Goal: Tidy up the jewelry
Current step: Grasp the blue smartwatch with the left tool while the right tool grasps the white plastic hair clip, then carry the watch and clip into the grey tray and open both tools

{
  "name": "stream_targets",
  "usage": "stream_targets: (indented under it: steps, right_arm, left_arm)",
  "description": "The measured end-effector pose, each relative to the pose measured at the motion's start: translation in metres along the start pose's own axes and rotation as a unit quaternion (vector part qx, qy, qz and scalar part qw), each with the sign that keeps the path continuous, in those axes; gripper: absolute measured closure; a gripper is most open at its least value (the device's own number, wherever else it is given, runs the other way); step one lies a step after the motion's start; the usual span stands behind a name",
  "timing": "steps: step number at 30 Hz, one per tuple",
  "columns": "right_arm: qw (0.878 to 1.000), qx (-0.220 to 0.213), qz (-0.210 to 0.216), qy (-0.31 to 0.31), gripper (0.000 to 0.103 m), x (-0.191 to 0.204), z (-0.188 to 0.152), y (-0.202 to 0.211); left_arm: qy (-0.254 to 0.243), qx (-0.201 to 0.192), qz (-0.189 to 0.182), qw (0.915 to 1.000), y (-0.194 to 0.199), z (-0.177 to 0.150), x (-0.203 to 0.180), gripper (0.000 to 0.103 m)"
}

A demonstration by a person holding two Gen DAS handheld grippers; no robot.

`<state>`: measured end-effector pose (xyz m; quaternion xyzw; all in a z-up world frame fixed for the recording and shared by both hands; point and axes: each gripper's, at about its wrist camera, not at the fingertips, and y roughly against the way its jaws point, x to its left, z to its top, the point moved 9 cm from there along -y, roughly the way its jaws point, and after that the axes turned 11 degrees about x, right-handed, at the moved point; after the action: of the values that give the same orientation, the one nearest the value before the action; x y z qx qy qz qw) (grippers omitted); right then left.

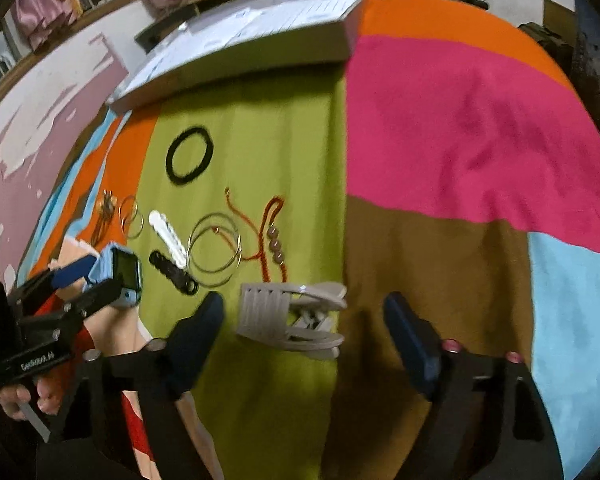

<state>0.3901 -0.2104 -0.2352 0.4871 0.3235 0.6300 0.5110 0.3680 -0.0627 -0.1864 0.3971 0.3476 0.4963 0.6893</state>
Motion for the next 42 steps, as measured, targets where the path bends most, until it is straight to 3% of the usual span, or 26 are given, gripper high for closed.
stream_targets:
  steps: [7, 10, 12, 16, 22, 28, 33, 37, 42]
  right_arm:
    - [1.0, 0.029, 0.0, 0.005, 0.032, 0.016, -0.004, -0.022]
    - [0.999, 0.045, 0.002, -0.001, 0.044, 0.022, -0.005, -0.03]
    - [0.999, 0.048, 0.0, -0.006, 0.046, 0.021, -0.004, -0.032]
    - [0.999, 0.035, 0.002, -0.011, 0.046, 0.019, -0.002, -0.028]
    - [1.0, 0.011, 0.014, -0.011, 0.046, 0.013, 0.003, -0.014]
    - [0.998, -0.064, 0.014, 0.014, 0.046, 0.011, 0.02, 0.025]
    - [0.988, -0.153, 0.001, 0.031, 0.046, 0.02, 0.052, 0.069]
    - [0.969, -0.244, -0.015, 0.039, 0.046, 0.021, 0.097, 0.107]
    - [0.949, -0.307, -0.028, 0.063, 0.046, 0.025, 0.156, 0.133]
  left_arm:
    - [0.006, 0.024, -0.017, 0.9995, -0.004, -0.003, 0.001, 0.039]
    - [0.013, 0.03, -0.026, 0.9991, -0.005, -0.004, 0.001, 0.044]
    - [0.02, 0.034, -0.039, 0.9984, -0.005, -0.004, 0.001, 0.051]
    - [0.031, 0.035, -0.065, 0.9968, -0.005, -0.005, -0.002, 0.066]
    - [0.042, 0.03, -0.08, 0.9954, 0.0, -0.008, -0.007, 0.072]
    - [0.074, 0.005, -0.111, 0.9911, 0.016, -0.009, -0.011, 0.075]
    - [0.066, -0.091, -0.094, 0.9893, 0.055, 0.018, -0.015, 0.075]
    - [0.079, -0.139, -0.1, 0.982, 0.081, 0.064, -0.009, 0.075]
    - [0.091, -0.185, -0.095, 0.9738, 0.088, 0.14, 0.008, 0.075]
